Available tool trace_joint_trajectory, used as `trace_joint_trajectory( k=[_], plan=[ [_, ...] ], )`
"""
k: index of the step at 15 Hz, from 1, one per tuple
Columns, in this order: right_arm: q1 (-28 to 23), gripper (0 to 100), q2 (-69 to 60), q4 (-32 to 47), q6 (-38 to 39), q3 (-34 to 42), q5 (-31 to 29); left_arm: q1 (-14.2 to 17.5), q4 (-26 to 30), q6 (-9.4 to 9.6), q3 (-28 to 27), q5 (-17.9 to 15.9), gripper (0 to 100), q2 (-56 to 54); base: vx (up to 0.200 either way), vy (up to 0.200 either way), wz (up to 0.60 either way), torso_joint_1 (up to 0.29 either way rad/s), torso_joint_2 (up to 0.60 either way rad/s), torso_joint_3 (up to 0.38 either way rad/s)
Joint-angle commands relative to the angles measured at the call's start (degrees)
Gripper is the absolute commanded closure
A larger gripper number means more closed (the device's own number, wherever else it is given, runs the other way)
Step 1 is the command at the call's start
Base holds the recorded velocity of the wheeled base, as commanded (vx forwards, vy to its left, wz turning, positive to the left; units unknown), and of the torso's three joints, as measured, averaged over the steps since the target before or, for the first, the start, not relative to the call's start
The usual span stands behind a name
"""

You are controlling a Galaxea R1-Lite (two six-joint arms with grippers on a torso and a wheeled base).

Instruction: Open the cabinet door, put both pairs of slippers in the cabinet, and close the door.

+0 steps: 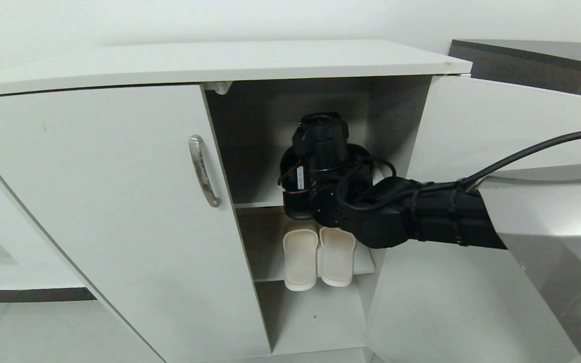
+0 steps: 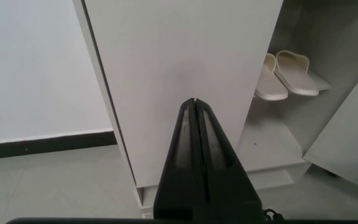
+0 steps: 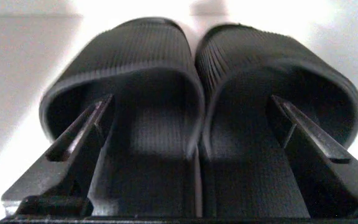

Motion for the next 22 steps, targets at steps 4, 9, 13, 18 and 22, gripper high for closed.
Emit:
trace_joint_trajectory(
  k=[4, 9, 13, 18, 22],
  plan=[
    [3.2, 0, -10.5, -3.3, 0.2, 13.0, -0.1, 0.0, 0.0, 0.00, 0.0, 0.0, 100, 0.0, 0.000, 0.000, 0.00, 0.000, 0.00, 0.000],
    [5.7, 0, -20.1, -15.2, -0.5, 32.3, 0.3, 0.1, 0.0, 0.00, 0.0, -0.1, 100, 0.0, 0.000, 0.000, 0.00, 0.000, 0.00, 0.000],
    [5.8, 0, -26.1, -24.0, -0.4, 45.8, 8.1, 0.0, 0.0, 0.09, 0.0, -0.1, 100, 0.0, 0.000, 0.000, 0.00, 0.000, 0.00, 0.000],
    [5.4, 100, -29.3, -31.3, -0.3, 55.9, 13.4, 0.0, 0.0, 0.09, 0.0, -0.1, 100, 0.0, 0.000, 0.000, 0.00, 0.000, 0.00, 0.000],
    [5.4, 100, -29.1, -31.4, -0.4, 55.9, 13.4, 0.0, 0.0, 0.18, 0.0, -0.1, 100, 0.0, 0.000, 0.000, 0.00, 0.000, 0.00, 0.000]
  ],
)
